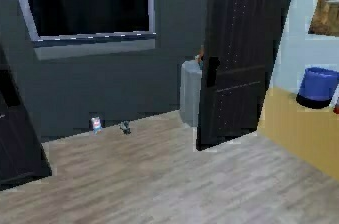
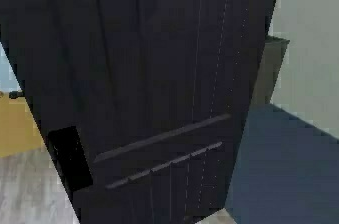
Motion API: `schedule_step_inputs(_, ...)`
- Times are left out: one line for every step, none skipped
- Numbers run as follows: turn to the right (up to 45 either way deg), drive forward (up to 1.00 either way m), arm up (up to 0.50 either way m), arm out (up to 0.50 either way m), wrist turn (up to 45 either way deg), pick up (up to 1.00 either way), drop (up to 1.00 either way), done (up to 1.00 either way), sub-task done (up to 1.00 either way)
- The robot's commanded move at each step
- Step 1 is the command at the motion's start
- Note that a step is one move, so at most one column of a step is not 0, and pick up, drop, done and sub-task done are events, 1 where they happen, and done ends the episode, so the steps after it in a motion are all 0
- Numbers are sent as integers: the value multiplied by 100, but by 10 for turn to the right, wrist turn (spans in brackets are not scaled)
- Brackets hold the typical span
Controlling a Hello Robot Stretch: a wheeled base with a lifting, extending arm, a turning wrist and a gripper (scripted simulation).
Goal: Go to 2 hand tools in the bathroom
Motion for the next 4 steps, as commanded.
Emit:
schedule_step_inputs(-30,0,0,0,0,0,0,0,0)
schedule_step_inputs(0,70,0,0,0,0,0,0,0)
schedule_step_inputs(450,0,0,0,0,0,0,0,0)
schedule_step_inputs(180,0,0,0,0,0,0,0,0)
